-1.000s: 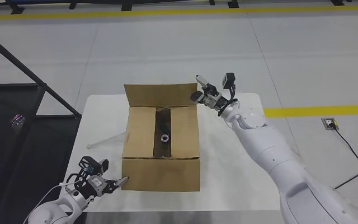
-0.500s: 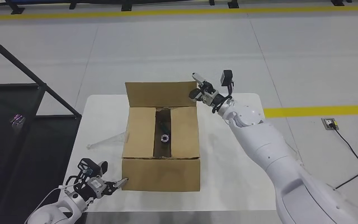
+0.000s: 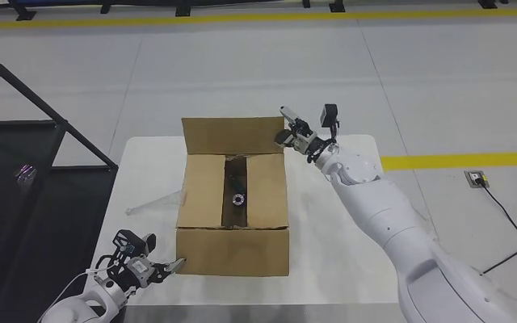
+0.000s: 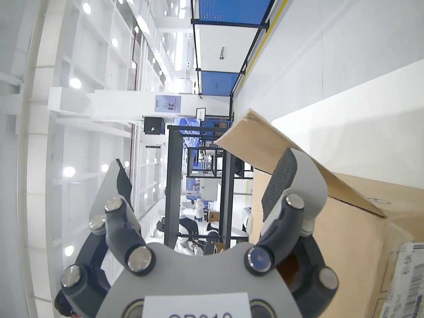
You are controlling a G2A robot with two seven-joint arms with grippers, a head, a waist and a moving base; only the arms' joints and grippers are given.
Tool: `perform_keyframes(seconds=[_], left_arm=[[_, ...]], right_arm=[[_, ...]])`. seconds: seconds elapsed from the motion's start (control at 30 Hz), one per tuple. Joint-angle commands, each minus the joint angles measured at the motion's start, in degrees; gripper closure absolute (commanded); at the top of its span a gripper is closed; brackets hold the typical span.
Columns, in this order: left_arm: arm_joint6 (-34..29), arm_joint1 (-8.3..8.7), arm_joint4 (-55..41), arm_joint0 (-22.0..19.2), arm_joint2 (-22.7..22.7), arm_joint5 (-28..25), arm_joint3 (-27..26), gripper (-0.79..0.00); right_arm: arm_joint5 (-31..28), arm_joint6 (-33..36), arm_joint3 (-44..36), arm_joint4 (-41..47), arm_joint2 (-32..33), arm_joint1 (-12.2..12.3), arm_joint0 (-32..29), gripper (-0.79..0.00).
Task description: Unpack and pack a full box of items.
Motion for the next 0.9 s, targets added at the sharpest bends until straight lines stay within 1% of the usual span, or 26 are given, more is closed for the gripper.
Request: perform_keyframes(seconds=[0.0,0.1,0.23,0.6,0.8,0.87], left_arm=[[0.11,0.03,0.36,0.0,0.17,0.22,-0.66,-0.785],[0.32,0.12,1.25,0.29,0.22,0.04,-1.4,-0.785],[0.78,0.18,1.98,0.65,0.37,0.41,-1.81,-0.785],[2.5,0.22,1.36,1.6,0.31,1.61,-0.97,-0.785],[2.5,0.22,1.32,1.62,0.32,1.67,-0.85,-0.785],[2.52,0.23,1.29,1.55,0.51,1.7,-0.86,-0.785]], right_arm=[[0.14,-5.59,-1.77,-0.41,0.53,-0.17,-0.72,-0.785],[0.77,-6.56,-2.58,-0.4,1.41,-0.43,-0.87,-0.785],[3.79,-7.36,-1.55,-2.19,1.32,-1.35,0.28,-0.785],[13.28,-10.31,5.38,-6.38,-0.14,-5.52,3.07,-0.785],[12.98,-10.74,5.77,-6.47,-0.12,-5.61,2.97,-0.785],[10.2,-11.74,6.3,-6.83,0.08,-6.02,2.86,-0.785]])
